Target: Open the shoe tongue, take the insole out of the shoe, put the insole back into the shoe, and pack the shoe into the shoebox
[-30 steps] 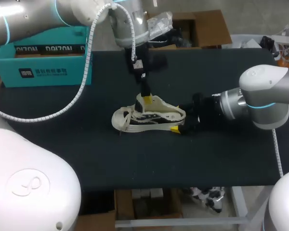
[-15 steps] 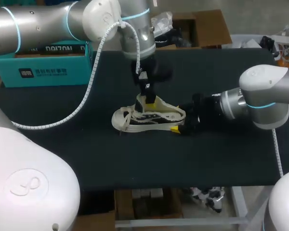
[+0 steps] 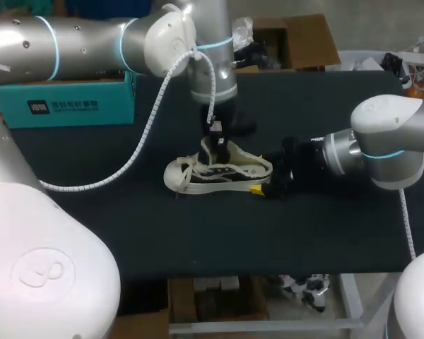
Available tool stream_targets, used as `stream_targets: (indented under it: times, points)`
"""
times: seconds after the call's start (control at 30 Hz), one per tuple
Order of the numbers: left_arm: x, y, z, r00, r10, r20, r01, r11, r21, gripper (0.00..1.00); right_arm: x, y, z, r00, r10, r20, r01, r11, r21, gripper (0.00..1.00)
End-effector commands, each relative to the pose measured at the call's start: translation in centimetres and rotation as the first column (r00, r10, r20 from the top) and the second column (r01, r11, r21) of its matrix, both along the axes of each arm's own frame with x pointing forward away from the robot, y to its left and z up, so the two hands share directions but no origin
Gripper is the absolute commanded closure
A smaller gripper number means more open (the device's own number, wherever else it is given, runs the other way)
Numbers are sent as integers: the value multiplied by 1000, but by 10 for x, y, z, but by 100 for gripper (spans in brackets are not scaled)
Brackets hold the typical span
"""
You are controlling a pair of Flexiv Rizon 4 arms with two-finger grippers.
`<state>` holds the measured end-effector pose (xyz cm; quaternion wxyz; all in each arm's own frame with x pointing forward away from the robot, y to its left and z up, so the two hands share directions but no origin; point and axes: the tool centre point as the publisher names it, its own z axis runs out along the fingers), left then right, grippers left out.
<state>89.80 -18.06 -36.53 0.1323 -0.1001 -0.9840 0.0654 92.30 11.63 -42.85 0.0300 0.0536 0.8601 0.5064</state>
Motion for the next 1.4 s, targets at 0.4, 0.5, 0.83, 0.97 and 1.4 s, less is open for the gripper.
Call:
stream_targets:
  times: [0.4, 0.5, 0.83, 0.97, 1.4]
  points:
    - [-17, 0, -23, 999, 6, 39, -7, 1000, 20, 71, 1, 0, -4, 1000, 0, 1, 0, 1000, 2, 100]
    - [-17, 0, -27, 998, 20, 67, -21, 1000, 19, 69, 1, 0, -4, 1000, 0, 1, 0, 1000, 2, 100]
    - [-1, 3, -52, 981, 79, 178, -80, 997, -2, 69, 1, 0, -4, 1000, 0, 1, 0, 1000, 2, 100]
    - [9, 6, -62, 981, 67, 182, -66, 998, -7, 67, 1, 0, -4, 1000, 0, 1, 0, 1000, 2, 100]
    - [28, -20, -99, 908, 48, 417, -85, 994, 70, 100, 1, 0, -4, 1000, 0, 1, 0, 1000, 2, 100]
